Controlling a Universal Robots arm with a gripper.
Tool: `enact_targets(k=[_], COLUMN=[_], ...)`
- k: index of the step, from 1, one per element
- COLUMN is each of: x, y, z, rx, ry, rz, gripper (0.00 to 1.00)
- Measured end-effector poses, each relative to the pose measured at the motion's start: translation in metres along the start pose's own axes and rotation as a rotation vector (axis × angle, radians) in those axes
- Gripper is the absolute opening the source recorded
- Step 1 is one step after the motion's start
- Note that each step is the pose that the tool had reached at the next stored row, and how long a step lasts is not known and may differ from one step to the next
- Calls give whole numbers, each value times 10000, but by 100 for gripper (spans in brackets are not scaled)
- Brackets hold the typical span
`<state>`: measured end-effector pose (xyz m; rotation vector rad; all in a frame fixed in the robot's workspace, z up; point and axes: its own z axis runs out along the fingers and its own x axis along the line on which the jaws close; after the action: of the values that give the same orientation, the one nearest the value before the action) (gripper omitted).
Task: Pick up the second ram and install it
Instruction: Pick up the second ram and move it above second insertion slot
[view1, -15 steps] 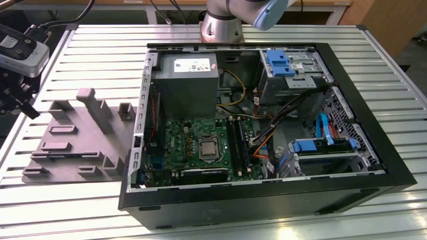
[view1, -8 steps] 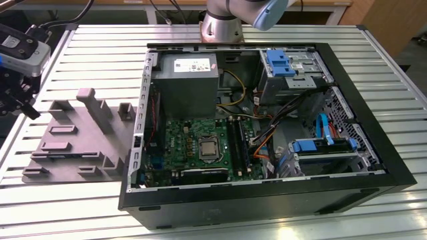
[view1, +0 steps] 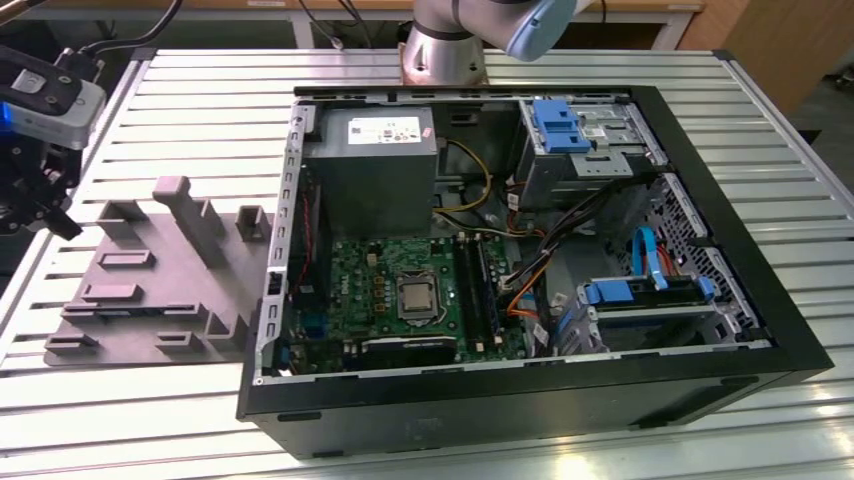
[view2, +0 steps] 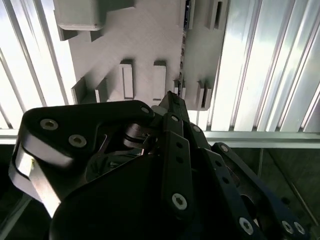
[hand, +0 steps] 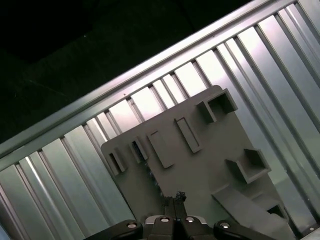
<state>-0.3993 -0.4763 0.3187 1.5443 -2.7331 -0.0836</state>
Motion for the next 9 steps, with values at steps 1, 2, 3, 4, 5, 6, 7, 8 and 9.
enact_targets(k=[1,2,3,4,5,6,7,8,9], x=[0,0,0,0,0,0,1,1,1], y=[0,-1,-1,-1,-1,-1,-1,-2,-2], z=[2,6,9,12,16,19,23,26,30], rx=[-6,-13,-19,-26,-33,-39,-47,-54,-61], ry=[7,14,21,30,40,48,59,68,78], rz=[-90,-190,-304,-436,-601,-749,-928,-1095,-1265], gripper=[11,11,11,11,11,11,11,11,11])
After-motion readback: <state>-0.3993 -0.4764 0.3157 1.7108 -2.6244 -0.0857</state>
